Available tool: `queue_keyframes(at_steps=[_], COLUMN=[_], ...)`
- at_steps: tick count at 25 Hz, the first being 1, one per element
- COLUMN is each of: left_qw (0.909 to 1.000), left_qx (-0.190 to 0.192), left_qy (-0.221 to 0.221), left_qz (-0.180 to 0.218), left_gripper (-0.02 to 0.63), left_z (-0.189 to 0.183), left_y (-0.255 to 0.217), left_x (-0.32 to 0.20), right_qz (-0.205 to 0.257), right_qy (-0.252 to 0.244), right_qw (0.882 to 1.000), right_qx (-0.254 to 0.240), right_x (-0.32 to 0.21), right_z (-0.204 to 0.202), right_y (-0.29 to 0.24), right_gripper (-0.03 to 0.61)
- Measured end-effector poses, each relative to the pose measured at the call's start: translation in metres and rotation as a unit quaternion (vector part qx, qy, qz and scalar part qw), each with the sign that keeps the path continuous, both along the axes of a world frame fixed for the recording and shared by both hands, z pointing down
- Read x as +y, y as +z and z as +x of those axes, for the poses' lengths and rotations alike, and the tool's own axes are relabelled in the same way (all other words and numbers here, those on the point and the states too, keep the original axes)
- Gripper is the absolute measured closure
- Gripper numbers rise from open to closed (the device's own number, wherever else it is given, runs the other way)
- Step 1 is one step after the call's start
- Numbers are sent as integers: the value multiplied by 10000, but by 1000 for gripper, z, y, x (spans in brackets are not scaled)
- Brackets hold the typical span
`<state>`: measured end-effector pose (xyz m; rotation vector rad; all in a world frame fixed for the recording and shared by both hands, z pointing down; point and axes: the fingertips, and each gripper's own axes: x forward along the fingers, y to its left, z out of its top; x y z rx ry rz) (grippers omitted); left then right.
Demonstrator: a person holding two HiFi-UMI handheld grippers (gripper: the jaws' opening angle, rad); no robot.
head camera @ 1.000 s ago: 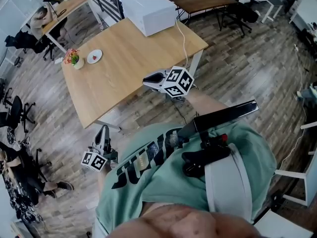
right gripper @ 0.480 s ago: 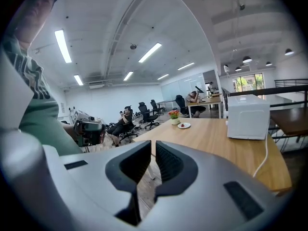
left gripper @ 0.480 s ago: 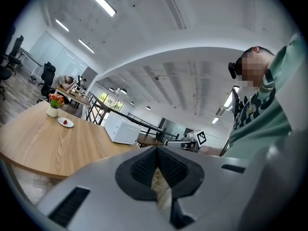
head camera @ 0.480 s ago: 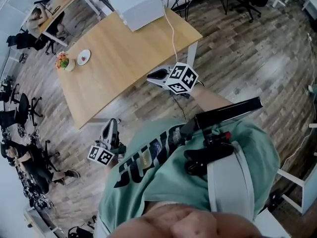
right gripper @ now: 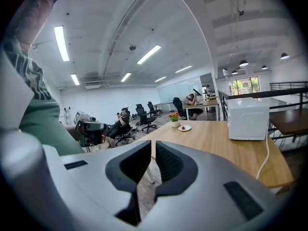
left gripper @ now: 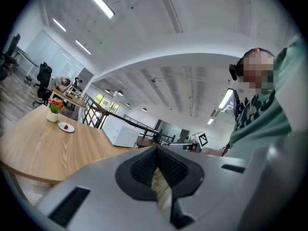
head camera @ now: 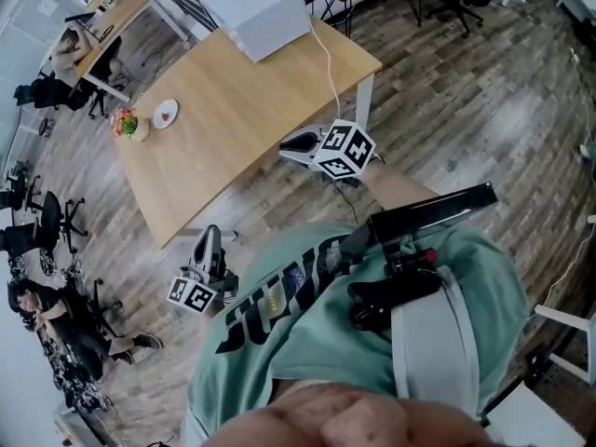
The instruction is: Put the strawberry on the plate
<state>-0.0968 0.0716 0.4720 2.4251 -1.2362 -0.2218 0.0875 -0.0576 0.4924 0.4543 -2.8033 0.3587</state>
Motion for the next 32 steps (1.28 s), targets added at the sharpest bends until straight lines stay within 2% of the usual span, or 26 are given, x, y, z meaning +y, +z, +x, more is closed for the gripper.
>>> queue_keyframes(at_steps=[6, 10, 20, 32], left_qw=[9999, 9998, 9995, 9994], left_qx=[40, 108, 74, 146], left_qy=[-68, -97, -100, -172], left_qz=[76, 136, 283, 250], left_gripper=[612, 612, 612, 612], left_z=[-51, -68, -56, -37], left_y=[-3, -4, -12, -6], left_x=[16, 19, 12, 11], right_qz=[138, 236, 293, 313], right_qy=[27, -7, 9, -75], right_qw=[9999, 9997, 9995, 9994], right_qx=[50, 79, 86, 148], right_x=[16, 20, 11, 6], right_z=[-40, -57, -43, -27], right_y=[-17, -25, -30, -31], right_gripper=[540, 541, 541, 561])
